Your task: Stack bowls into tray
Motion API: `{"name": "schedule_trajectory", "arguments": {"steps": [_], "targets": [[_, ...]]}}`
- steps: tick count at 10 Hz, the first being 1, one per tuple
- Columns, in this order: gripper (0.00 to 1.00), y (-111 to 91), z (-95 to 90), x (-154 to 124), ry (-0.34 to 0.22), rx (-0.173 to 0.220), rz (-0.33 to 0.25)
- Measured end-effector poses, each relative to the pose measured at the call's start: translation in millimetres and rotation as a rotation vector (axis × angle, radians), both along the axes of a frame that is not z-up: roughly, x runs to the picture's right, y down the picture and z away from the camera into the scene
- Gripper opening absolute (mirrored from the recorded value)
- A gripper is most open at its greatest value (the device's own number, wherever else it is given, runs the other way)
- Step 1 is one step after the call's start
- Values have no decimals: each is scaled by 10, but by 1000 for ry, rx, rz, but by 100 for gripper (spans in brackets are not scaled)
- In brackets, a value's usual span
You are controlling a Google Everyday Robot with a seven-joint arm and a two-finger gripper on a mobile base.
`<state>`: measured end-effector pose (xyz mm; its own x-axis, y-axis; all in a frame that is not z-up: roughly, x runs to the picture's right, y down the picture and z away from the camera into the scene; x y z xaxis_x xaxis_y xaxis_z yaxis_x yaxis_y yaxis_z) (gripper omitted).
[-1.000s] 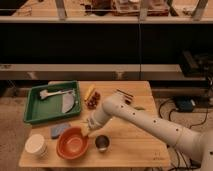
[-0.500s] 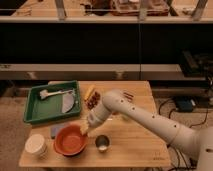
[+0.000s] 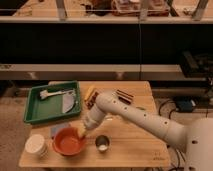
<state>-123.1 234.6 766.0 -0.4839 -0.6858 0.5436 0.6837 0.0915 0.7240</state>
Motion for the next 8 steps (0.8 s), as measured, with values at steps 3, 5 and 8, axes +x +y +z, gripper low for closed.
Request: {"name": "schedule_trajectory", "arguments": {"steps": [3, 5, 8], "targets": [[47, -25, -9, -2, 21, 18, -17], [69, -107, -34, -28, 62, 20, -10], [80, -219, -89, -79, 77, 29, -15]]}}
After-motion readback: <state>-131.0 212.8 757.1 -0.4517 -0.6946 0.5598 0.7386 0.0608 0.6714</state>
